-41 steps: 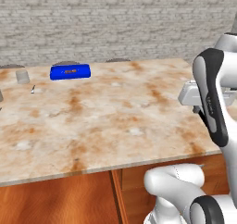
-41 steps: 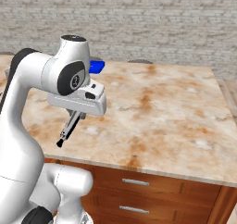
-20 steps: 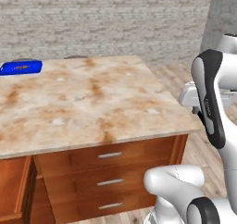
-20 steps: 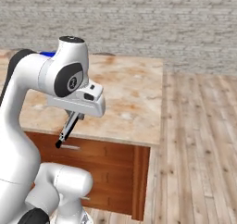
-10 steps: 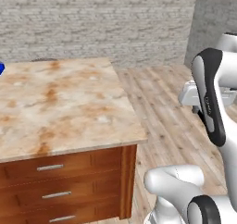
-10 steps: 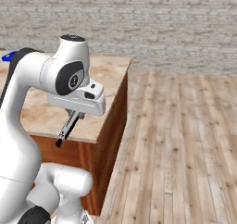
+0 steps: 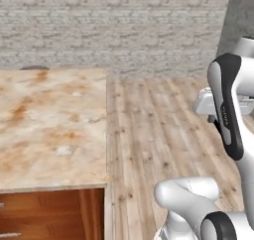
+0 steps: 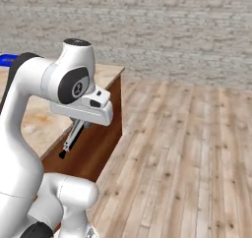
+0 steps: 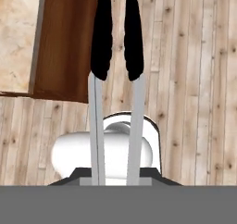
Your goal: Take the tongs from the drawer on the left and place them on the dining counter next to the tray containing the kebab skewer.
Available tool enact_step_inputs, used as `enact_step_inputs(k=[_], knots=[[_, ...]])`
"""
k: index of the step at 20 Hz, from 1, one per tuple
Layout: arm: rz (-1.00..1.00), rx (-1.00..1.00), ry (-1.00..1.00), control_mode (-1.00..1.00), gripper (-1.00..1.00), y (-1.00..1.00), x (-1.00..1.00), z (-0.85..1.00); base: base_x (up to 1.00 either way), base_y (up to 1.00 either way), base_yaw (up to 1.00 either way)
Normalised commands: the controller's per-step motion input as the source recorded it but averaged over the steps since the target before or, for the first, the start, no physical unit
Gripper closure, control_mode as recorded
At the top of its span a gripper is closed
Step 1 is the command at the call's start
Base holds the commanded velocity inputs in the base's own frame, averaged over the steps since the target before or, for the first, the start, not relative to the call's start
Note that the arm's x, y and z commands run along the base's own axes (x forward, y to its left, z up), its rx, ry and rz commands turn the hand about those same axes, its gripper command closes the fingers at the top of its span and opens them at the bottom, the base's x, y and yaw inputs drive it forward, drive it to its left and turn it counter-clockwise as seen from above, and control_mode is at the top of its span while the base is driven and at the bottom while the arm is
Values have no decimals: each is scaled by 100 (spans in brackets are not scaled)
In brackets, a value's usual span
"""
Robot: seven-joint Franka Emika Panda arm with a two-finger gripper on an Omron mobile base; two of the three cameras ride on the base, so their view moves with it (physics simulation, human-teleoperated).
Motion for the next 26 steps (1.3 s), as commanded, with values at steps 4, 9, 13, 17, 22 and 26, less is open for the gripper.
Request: enact_step_inputs(k=[4, 9, 13, 17, 22, 26], knots=[[0, 0, 0, 100, 100, 0, 0, 0, 80, -99, 46], [0, 0, 0, 100, 100, 0, 0, 0, 56, -97, 55], [0, 0, 0, 100, 100, 0, 0, 0, 39, -100, 55], [0, 0, 0, 100, 100, 0, 0, 0, 46, -100, 55], [0, 0, 0, 100, 100, 0, 0, 0, 55, -100, 51], [0, 0, 0, 100, 100, 0, 0, 0, 52, -100, 47]])
